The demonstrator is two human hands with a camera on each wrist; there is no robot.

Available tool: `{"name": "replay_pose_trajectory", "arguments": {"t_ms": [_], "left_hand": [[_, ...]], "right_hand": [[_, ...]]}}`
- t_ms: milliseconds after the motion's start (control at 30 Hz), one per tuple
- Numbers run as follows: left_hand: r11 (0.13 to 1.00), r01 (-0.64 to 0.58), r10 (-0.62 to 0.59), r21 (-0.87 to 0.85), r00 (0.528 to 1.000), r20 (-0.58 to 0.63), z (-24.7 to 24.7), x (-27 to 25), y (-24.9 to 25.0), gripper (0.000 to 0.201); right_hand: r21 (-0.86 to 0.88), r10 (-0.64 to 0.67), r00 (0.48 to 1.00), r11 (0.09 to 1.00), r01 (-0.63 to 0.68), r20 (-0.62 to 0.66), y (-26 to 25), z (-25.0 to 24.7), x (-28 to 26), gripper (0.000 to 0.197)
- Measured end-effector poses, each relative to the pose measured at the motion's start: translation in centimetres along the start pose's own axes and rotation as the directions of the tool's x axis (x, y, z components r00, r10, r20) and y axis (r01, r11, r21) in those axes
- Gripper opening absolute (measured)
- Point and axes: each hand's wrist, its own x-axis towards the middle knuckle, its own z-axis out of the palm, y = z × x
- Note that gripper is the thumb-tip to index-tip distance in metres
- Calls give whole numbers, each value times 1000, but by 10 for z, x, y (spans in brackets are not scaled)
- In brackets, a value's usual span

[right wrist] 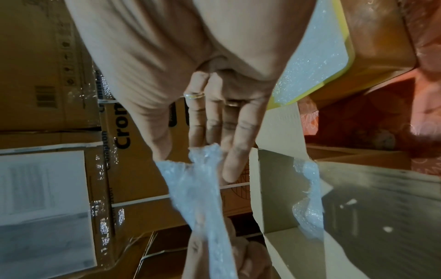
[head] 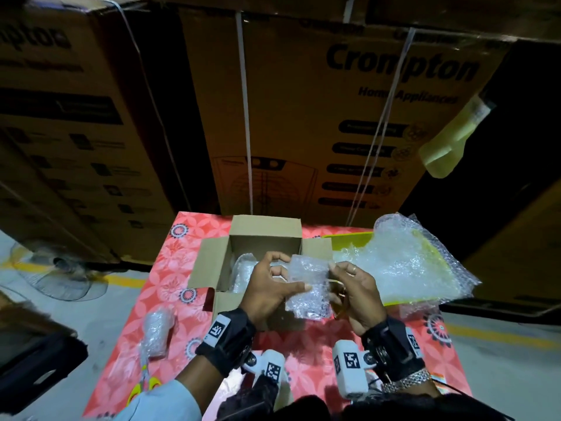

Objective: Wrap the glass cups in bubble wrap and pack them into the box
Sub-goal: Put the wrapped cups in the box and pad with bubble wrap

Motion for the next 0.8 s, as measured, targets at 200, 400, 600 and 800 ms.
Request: {"name": "replay_pose_trajectory", "arguments": {"t_ms": [200,400,600,800], "left_hand": [[999,-19,19,-30,1000,4,-7,-11,6,64],[997,-70,67,28,991,120,-19,-15,-2,43],[998,-22,25,-66,998,49,-27,-18,-8,11],[975,58,-58,-215,998,6,-27,-21,-5,20]], "right_hand": [[-36,-8,998,999,10,61,12,9,-8,30],[-151,-80,997,985,80,6,21,14,-9,16],[-211,-189,982,959,190,23,27,10,-5,22],[-349,-268,949,885,310,164,34,5,-4,36]]}}
